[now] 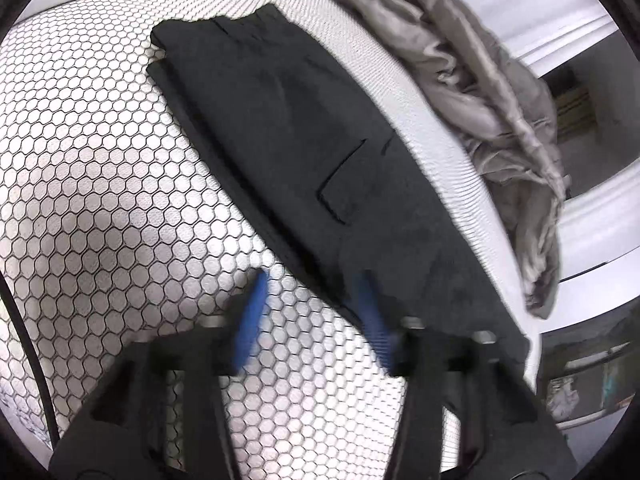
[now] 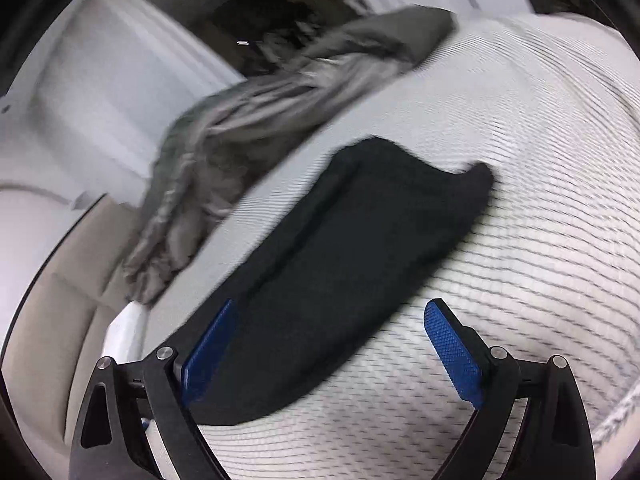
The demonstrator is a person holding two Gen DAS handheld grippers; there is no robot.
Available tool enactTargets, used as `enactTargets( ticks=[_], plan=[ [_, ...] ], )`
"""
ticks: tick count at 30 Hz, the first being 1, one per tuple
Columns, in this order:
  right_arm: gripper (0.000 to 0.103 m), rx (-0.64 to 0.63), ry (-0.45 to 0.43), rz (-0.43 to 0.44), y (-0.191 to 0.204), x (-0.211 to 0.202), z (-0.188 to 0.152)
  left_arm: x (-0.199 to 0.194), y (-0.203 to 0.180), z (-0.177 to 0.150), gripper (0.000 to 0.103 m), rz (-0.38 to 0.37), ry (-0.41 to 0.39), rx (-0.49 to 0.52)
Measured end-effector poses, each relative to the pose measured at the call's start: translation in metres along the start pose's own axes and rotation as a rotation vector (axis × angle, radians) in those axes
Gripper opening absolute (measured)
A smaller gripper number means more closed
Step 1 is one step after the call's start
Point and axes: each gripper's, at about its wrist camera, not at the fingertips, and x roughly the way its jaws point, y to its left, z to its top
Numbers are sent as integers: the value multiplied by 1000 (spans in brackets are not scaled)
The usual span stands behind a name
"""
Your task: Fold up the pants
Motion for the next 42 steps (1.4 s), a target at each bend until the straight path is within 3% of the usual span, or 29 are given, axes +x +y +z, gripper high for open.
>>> enactTargets(
  ticks=[2, 5, 7, 9, 10, 11, 13, 16, 19, 22, 27, 30, 32, 35, 39, 40, 42],
  plan=[
    [95, 37, 66, -63, -16, 11, 3, 7, 2, 4, 58, -23, 5, -13],
    [95, 84, 166, -6, -30, 41, 5, 21, 11, 15, 57, -40, -9, -76],
    [95, 88, 133, 31, -30, 52, 13, 25, 12, 24, 38, -38, -51, -103],
    [91, 86, 78, 80, -30, 61, 22, 30, 13, 31, 6, -22, -70, -115],
    [79, 84, 50, 68, -30, 66, 26, 31, 15, 33, 3, -26, -79, -118],
    [48, 85, 40, 26, -31, 73, 28, 30, 16, 33, 2, -22, -83, -121],
    [12, 82, 57, -17, -33, 85, 27, 27, 16, 35, 1, -15, -95, -101],
    [5, 114, 37, 8, -39, 77, 24, 9, 6, 33, 1, 5, -138, -22],
    [3, 102, 7, 43, -40, 52, 19, -10, 5, 24, 1, 41, -162, 57],
    [2, 40, 0, 21, -37, 25, 1, -27, 23, 12, 1, 48, -142, 33],
    [2, 73, 52, 40, -50, -10, -39, -48, 43, -5, 5, 105, -123, 78],
    [17, 42, 112, 25, -52, -11, -54, -52, 50, -2, 11, 146, -114, 76],
    [39, 52, 76, 30, -55, -19, -51, -56, 54, 2, 14, 155, -113, 45],
    [59, 134, 4, 38, -66, -32, -40, -63, 56, 5, 16, 180, -137, 13],
    [55, 233, -21, 24, -86, -20, -23, -61, 55, 7, 16, 208, -148, 14],
    [43, 241, -21, 4, -89, -16, -21, -59, 56, 7, 16, 213, -146, 14],
    [30, 208, -35, -33, -83, -17, -19, -55, 56, 8, 16, 220, -144, 19]
  ],
)
